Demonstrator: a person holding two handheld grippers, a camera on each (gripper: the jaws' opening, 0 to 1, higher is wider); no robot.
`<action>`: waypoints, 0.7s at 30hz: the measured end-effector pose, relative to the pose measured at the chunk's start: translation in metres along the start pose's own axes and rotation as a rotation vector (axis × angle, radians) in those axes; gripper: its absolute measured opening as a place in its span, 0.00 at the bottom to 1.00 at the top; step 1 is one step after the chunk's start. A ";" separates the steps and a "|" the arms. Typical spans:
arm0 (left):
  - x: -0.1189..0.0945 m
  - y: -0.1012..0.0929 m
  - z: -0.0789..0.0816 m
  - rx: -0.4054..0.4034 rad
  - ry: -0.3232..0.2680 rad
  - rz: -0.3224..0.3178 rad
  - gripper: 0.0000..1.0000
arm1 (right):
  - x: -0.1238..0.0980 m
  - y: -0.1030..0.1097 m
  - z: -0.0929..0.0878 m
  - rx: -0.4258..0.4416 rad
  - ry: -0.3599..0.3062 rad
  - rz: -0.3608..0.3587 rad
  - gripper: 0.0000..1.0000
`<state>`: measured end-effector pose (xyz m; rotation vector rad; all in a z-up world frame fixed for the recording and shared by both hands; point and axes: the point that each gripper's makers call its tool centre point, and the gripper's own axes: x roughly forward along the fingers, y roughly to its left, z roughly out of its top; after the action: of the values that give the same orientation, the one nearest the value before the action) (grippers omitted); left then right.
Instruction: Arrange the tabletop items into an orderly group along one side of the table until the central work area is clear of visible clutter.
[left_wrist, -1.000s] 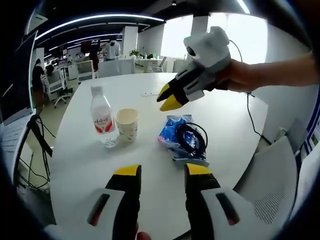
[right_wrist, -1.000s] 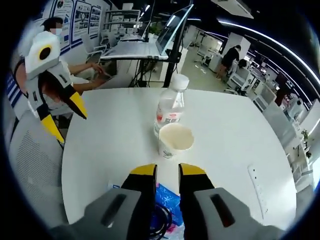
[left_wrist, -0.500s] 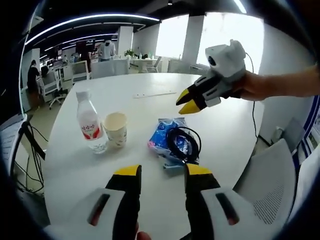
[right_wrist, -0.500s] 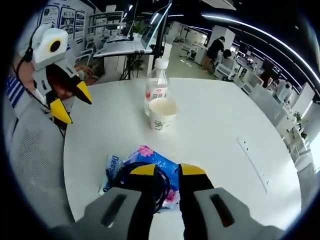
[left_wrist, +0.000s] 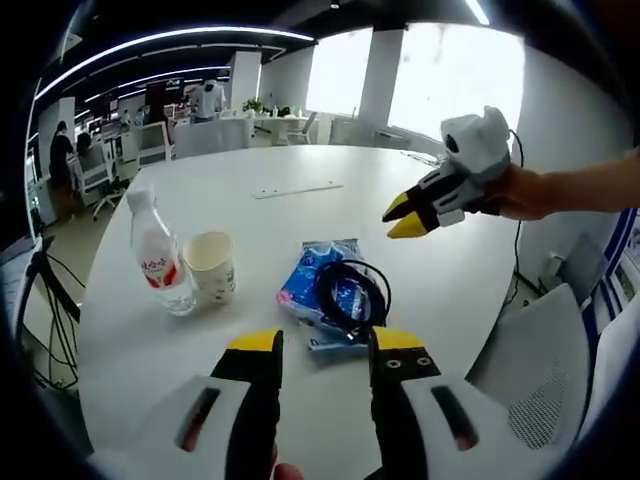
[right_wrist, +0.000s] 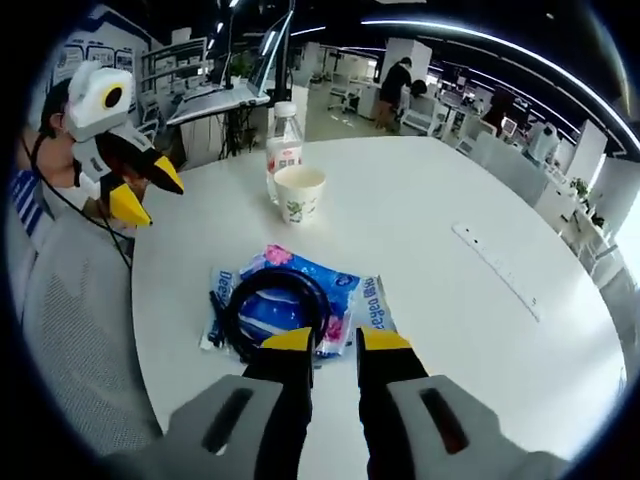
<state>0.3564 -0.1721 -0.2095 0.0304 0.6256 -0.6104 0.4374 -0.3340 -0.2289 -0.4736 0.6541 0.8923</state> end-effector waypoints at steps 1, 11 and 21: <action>0.000 -0.002 0.001 -0.001 0.000 0.001 0.33 | -0.001 -0.001 -0.003 0.007 0.001 -0.001 0.14; 0.005 -0.013 0.011 -0.005 -0.006 0.011 0.34 | -0.017 -0.004 -0.028 0.082 -0.004 -0.020 0.14; 0.004 -0.013 0.013 -0.019 -0.007 0.022 0.35 | -0.021 0.000 -0.039 0.184 -0.026 -0.025 0.17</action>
<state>0.3593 -0.1878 -0.1993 0.0172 0.6231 -0.5834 0.4151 -0.3698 -0.2422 -0.3039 0.6987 0.8051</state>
